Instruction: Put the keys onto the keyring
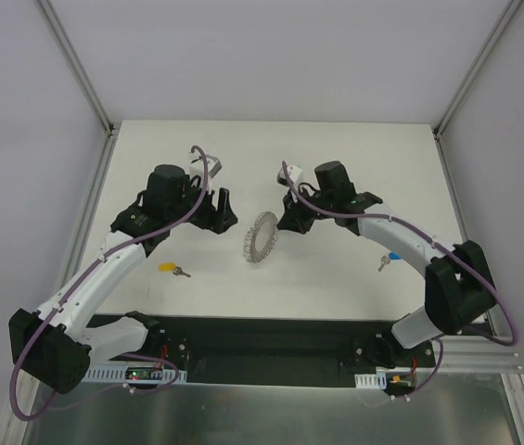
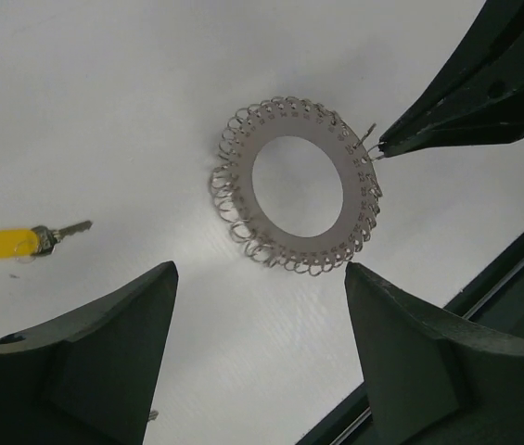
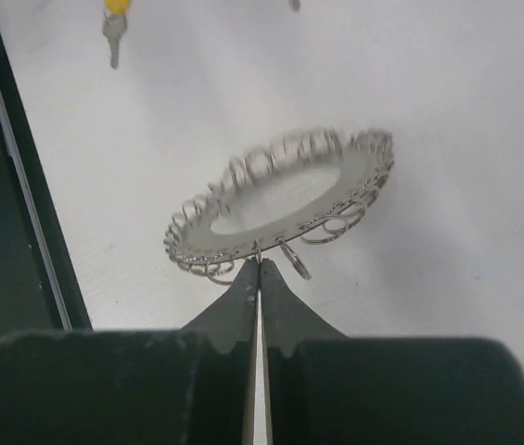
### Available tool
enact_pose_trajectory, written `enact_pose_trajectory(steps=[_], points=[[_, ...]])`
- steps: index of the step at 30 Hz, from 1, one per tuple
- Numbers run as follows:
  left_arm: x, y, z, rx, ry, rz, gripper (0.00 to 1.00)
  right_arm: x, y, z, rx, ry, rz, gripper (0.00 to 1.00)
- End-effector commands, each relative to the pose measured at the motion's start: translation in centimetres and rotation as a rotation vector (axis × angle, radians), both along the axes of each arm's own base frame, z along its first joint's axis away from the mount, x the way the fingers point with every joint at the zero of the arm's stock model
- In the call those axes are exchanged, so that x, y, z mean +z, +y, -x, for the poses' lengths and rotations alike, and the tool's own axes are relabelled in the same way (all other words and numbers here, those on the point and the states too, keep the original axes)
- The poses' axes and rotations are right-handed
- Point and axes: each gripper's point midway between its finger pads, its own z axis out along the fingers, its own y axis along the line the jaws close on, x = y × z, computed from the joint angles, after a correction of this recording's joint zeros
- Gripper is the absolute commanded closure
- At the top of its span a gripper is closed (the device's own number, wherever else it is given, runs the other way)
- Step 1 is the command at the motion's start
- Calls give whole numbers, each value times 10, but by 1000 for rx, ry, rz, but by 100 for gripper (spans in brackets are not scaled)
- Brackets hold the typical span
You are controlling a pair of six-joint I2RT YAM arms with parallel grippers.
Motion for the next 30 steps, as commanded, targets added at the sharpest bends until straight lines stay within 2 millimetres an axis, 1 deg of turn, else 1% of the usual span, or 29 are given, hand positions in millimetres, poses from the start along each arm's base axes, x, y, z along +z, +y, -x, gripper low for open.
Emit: enact_pose_trajectory(steps=[1, 2, 3, 5, 6, 7, 9, 10, 11, 12, 13, 16, 18, 23, 25, 26, 27, 29, 30], points=[[64, -20, 0, -139, -158, 97, 27, 78, 2, -7, -4, -222, -105, 99], [72, -22, 0, -156, -179, 109, 27, 91, 1, -8, -11, -253, -124, 99], [87, -24, 0, -175, -222, 119, 28, 110, 0, -7, -18, -299, -151, 99], [104, -29, 2, -211, -264, 144, 28, 133, -2, -5, -25, -353, -186, 99], [119, -31, 2, -223, -298, 160, 28, 144, -2, -6, -34, -384, -206, 99], [127, -33, 2, -236, -315, 173, 28, 164, -6, -2, -44, -427, -238, 99], [150, -40, 5, -276, -357, 216, 28, 186, -9, 0, -61, -489, -280, 99], [158, -42, 5, -291, -368, 231, 28, 202, -13, 5, -71, -524, -309, 99], [164, -47, 10, -330, -371, 255, 28, 210, -15, 5, -82, -546, -321, 99], [175, -51, 10, -347, -390, 279, 28, 221, -18, 3, -101, -581, -344, 99], [180, -54, 12, -371, -397, 295, 28, 227, -20, 3, -115, -586, -361, 99], [192, -64, 16, -437, -408, 345, 28, 253, -28, 5, -144, -629, -448, 99], [194, -71, 20, -481, -400, 367, 28, 270, -31, 13, -135, -631, -514, 99], [211, -88, 32, -588, -471, 411, 28, 296, -30, 31, -85, -631, -601, 99], [209, -94, 38, -631, -483, 427, 30, 301, -29, 36, -66, -621, -618, 99], [214, -96, 37, -642, -519, 439, 31, 303, -28, 38, -58, -620, -626, 99], [212, -99, 39, -650, -512, 448, 32, 304, -28, 39, -51, -617, -631, 99], [215, -103, 42, -679, -526, 467, 32, 306, -28, 42, -34, -613, -638, 98], [213, -105, 43, -689, -512, 478, 32, 308, -27, 44, -19, -613, -643, 99]])
